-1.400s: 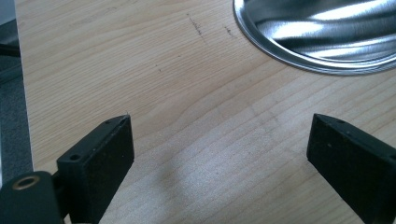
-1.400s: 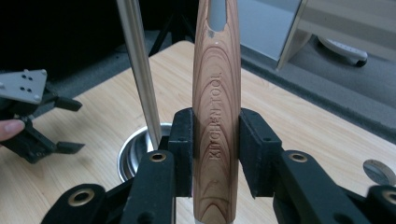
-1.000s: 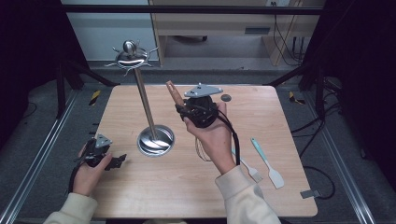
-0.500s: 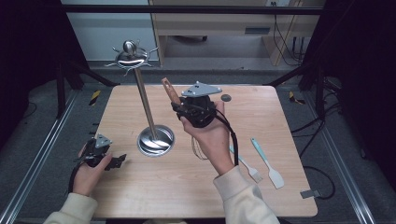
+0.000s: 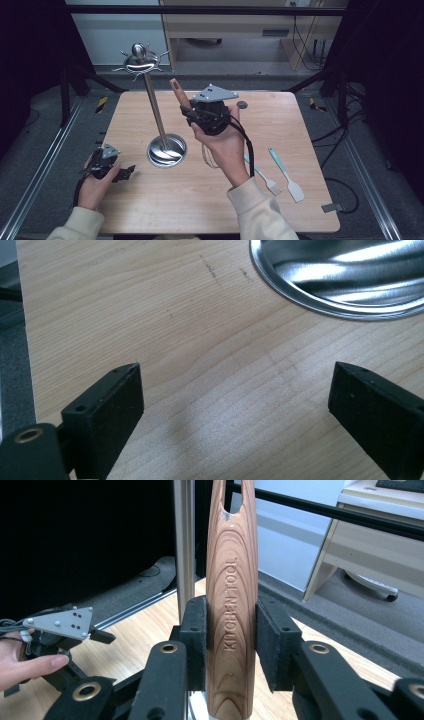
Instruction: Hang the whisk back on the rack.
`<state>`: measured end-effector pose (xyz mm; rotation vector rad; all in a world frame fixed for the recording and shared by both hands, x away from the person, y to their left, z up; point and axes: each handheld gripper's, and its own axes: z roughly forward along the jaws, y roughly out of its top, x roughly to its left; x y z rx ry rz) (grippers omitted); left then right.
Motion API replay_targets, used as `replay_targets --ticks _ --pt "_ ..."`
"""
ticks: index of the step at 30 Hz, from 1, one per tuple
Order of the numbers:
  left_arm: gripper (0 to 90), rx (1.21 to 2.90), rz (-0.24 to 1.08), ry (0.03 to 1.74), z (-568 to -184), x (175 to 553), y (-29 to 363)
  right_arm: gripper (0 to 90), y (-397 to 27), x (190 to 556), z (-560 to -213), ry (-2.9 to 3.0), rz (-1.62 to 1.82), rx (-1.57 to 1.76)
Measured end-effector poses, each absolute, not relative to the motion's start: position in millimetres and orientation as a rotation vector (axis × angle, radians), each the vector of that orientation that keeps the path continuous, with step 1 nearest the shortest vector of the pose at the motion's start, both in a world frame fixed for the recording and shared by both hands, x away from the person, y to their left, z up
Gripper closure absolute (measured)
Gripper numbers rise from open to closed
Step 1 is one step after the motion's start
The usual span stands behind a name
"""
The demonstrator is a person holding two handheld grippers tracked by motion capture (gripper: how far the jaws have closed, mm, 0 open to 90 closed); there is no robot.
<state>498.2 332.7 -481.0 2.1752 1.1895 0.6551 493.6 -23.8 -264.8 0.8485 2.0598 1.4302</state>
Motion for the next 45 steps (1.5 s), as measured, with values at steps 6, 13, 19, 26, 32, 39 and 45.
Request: replay_targets --ticks 6,13,19,26,32,39,45 --pt "7.3 2.178 0.654 1.188 -480.9 498.3 332.6 68.2 -23.4 492.3 -263.2 2.048 1.443 0.843" --pt "7.3 2.178 0.654 1.187 -480.9 498.2 332.7 68.1 -23.9 491.1 -260.0 2.021 1.472 0.834" --pt "7.4 2.171 0.654 1.189 -481.4 498.2 332.3 68.1 -26.7 489.5 -254.4 1.994 1.492 0.824" --pt "7.4 2.161 0.654 1.194 -481.8 498.2 331.8 68.1 -26.7 487.8 -247.1 1.969 1.539 0.797" --pt "7.4 2.159 0.654 1.194 -481.7 498.1 331.9 68.1 -26.1 487.7 -242.4 1.948 1.574 0.772" --pt "7.4 2.16 0.652 1.193 -481.9 497.9 331.5 68.1 -22.5 489.1 -237.7 1.943 1.613 0.743" --pt "7.4 2.164 0.651 1.191 -481.8 497.9 332.0 68.1 -18.1 491.8 -237.5 1.951 1.628 0.733"
